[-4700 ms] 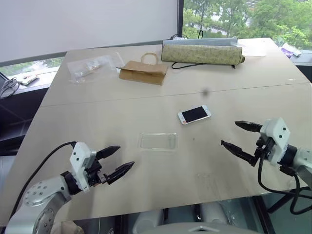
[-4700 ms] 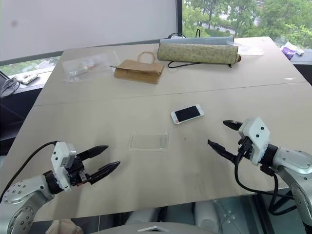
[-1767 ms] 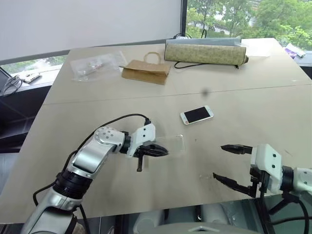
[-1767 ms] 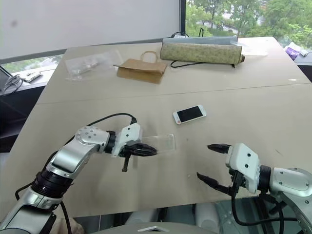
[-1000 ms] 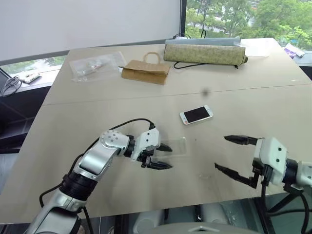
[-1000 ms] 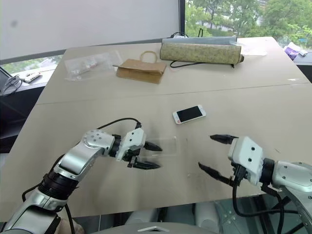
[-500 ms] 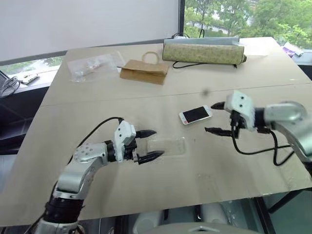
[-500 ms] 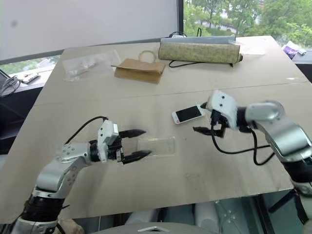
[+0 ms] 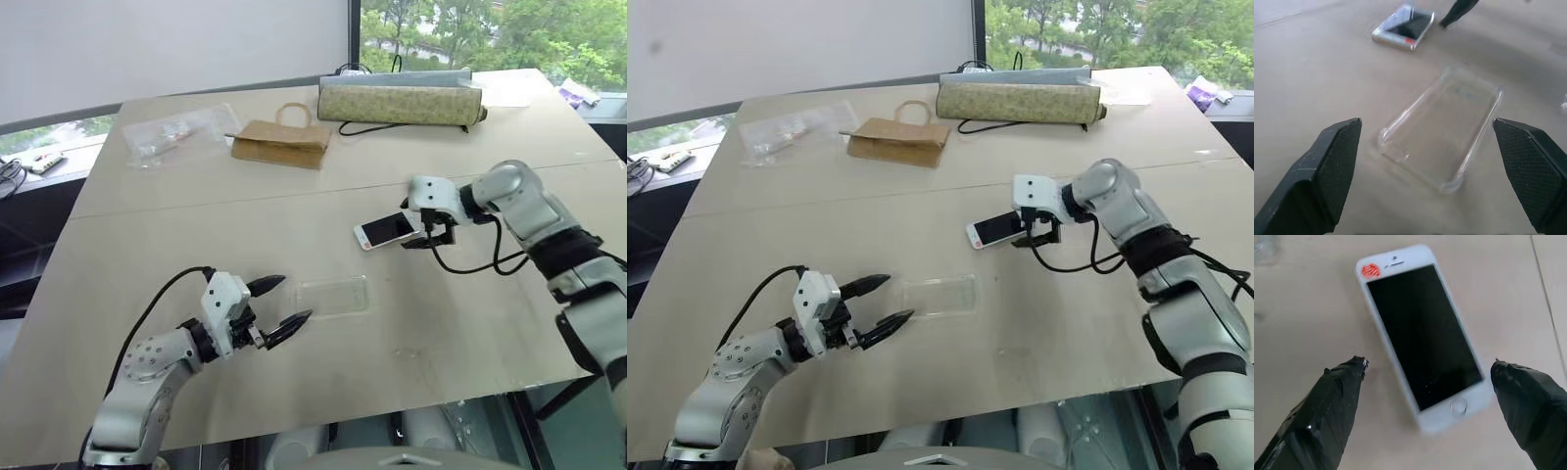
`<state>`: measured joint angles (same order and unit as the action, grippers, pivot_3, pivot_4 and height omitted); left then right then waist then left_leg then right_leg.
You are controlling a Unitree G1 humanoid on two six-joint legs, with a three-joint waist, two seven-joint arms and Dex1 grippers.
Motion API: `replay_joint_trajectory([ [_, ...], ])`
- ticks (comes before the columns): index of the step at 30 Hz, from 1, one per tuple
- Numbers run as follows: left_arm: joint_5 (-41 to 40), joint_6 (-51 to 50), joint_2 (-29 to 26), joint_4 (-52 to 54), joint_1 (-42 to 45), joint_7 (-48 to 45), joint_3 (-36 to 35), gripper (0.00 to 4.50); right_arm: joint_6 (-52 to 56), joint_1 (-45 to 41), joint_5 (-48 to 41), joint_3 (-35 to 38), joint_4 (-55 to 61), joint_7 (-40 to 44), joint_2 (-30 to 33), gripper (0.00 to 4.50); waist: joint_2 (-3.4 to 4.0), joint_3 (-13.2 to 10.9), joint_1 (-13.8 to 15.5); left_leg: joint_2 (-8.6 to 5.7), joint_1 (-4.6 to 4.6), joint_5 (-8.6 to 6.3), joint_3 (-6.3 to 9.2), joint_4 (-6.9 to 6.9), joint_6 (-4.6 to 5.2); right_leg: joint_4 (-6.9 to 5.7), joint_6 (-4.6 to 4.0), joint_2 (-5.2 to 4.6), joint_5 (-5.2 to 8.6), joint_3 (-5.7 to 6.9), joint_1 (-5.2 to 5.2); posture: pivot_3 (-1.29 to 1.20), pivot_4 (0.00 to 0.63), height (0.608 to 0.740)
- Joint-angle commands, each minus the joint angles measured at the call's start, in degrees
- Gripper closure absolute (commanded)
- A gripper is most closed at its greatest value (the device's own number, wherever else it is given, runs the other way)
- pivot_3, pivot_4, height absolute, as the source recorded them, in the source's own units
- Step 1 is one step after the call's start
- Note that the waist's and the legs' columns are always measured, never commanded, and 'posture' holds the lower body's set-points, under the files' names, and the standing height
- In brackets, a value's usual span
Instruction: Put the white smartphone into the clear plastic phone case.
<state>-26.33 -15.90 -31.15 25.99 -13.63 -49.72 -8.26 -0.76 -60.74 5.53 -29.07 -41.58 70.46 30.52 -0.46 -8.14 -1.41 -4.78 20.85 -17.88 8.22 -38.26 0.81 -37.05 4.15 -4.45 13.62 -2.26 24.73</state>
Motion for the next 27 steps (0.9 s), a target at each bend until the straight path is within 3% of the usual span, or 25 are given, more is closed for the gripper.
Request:
replay_joint_trajectory([
  [1, -4.17, -0.26, -0.85, 4.57, -1.53, -0.27, -2.86, 0.06, -6.22, -4.76, 2.98, 0.37, -8.86, 0.67, -2.09, 0.00, 0.00, 0.00, -0.14, 0.00, 0.00, 0.00, 0.00, 0.00, 0.00, 0.01, 0.00, 0.00, 0.00, 0.01, 0.00, 0.00, 0.150, 0.740],
  [11, -7.29, -0.73, -6.19, 5.05, -3.66, -4.24, -5.21, 0.06, -13.82, -11.57, 8.70, 0.82, -26.72, 3.48, -8.14, 0.00, 0.05, -0.01, -1.05, 0.00, -0.06, 0.00, -0.02, 0.05, 0.00, -0.01, -0.01, 0.06, 0.00, -0.05, 0.00, 0.00, 0.150, 0.740],
  [20, -6.90, -0.39, -5.19, 7.32, -6.51, -2.06, -4.95, 0.06, -17.46, -13.07, 12.49, 1.63, -31.48, 3.65, -12.66, 0.00, 0.09, 0.02, -1.67, 0.03, -0.12, 0.00, 0.00, 0.07, -0.01, -0.02, -0.01, 0.13, 0.00, -0.12, 0.01, 0.00, 0.150, 0.740],
  [27, -6.74, -0.39, -4.17, 9.85, -9.04, 0.16, -4.67, 0.06, -14.04, -10.81, 12.14, 4.94, -33.69, 4.74, -15.57, 0.00, 0.13, 0.11, -2.72, 0.06, -0.26, -0.04, 0.02, 0.10, -0.08, -0.12, -0.01, 0.27, 0.01, -0.29, 0.01, 0.00, 0.150, 0.740],
])
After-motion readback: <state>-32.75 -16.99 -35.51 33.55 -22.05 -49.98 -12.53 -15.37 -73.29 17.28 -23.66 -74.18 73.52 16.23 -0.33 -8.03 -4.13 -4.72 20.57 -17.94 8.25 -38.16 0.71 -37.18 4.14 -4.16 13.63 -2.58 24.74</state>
